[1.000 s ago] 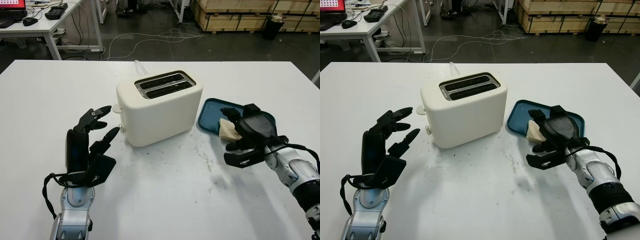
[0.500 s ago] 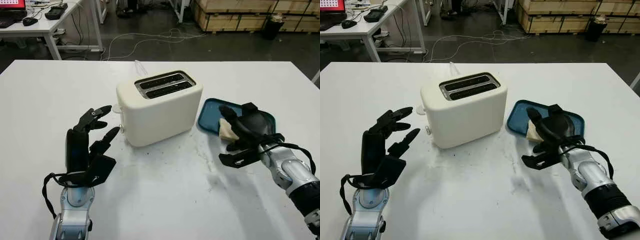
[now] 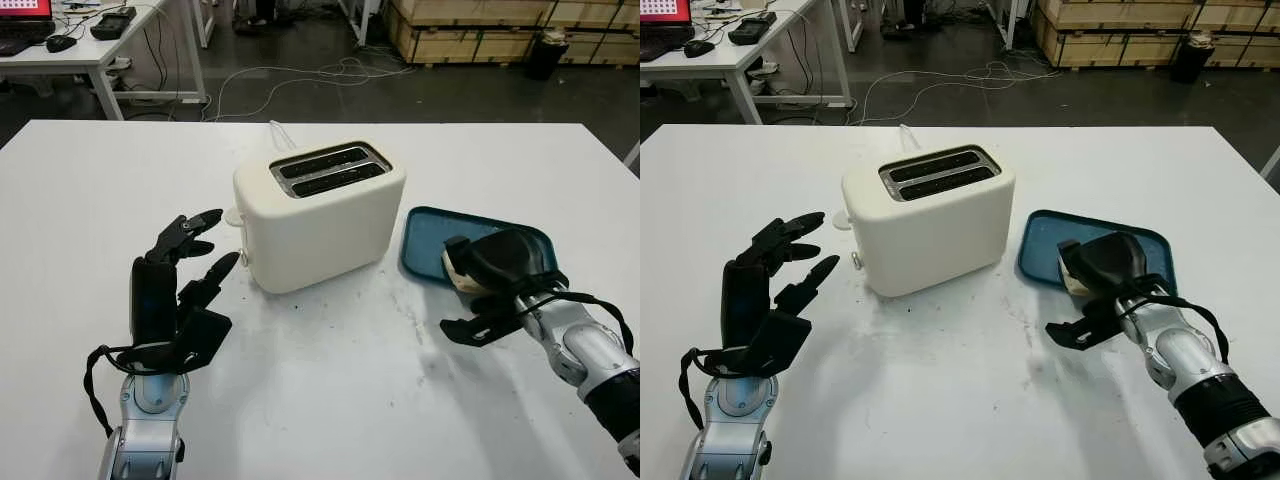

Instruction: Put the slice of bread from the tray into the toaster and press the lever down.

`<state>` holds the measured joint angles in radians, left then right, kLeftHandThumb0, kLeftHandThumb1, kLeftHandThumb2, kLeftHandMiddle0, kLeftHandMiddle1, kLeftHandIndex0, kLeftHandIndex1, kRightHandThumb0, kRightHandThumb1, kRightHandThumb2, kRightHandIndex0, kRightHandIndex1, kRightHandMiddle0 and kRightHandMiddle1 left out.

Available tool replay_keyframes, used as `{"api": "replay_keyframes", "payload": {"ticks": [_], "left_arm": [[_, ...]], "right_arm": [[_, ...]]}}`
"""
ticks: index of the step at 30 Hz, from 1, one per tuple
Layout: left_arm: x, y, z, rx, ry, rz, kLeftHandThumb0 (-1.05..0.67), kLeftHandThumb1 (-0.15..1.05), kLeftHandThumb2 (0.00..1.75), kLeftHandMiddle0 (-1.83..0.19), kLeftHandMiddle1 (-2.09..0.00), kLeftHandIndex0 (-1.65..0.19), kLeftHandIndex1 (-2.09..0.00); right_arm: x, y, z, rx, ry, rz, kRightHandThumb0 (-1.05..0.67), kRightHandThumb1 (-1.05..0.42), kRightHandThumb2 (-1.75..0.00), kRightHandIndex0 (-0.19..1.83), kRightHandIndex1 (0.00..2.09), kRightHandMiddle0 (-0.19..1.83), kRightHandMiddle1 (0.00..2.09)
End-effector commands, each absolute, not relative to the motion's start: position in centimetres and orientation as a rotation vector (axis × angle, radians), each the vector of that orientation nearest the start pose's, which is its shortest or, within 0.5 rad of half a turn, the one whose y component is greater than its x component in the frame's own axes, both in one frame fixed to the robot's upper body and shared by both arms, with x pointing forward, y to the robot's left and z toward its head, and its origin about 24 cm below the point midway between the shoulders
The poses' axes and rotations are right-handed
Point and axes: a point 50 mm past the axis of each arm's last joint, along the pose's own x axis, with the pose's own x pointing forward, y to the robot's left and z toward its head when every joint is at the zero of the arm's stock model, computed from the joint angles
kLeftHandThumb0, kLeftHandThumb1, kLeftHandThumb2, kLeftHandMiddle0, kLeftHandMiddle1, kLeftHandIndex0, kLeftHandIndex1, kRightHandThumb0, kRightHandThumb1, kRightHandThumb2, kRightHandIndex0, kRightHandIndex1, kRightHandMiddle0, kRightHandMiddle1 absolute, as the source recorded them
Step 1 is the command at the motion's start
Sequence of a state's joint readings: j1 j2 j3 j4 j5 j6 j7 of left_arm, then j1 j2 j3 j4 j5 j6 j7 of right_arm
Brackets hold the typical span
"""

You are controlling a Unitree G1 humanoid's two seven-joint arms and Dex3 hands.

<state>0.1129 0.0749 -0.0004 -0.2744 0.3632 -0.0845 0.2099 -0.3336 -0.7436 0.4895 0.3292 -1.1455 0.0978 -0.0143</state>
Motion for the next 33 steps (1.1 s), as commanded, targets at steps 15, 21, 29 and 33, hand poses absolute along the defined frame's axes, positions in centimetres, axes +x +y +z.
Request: {"api": "replay_keyframes", "payload": {"ticks": [15, 21, 29, 33], "left_arm": [[22.6, 17.0, 9.4, 0.419, -0.305, 0.220, -0.42, 0.92, 0.09, -0.45, -1.09, -0.62, -0.40], [22.5, 17.0, 9.4, 0.427, -0.305, 0.220, -0.41, 0.92, 0.09, -0.45, -1.09, -0.62, -0.41], [22.5, 16.9, 9.3, 0.424, -0.305, 0.225, -0.40, 0.92, 0.08, -0.46, -1.08, -0.62, -0.41], [22.5, 17.0, 9.3, 0.422, -0.300, 0.227, -0.40, 0.92, 0.08, -0.46, -1.07, -0.62, -0.40]], "right_arm": [[29.7, -23.9, 5.2, -1.886, -0.192, 0.126, -0.95, -0.42, -1.42, 1.57, 1.75, 1.56, 1.75], [30.7, -24.6, 7.2, -1.859, -0.368, -0.017, -0.93, -0.91, -1.04, 1.57, 1.75, 1.57, 1.75], [32.2, -25.4, 10.5, -1.856, -0.475, -0.101, -0.80, -0.92, -1.27, 1.57, 1.75, 1.57, 1.75], [32.7, -25.6, 11.4, -1.848, -0.472, -0.099, -0.80, -0.92, -1.27, 1.57, 1.75, 1.57, 1.75]]}}
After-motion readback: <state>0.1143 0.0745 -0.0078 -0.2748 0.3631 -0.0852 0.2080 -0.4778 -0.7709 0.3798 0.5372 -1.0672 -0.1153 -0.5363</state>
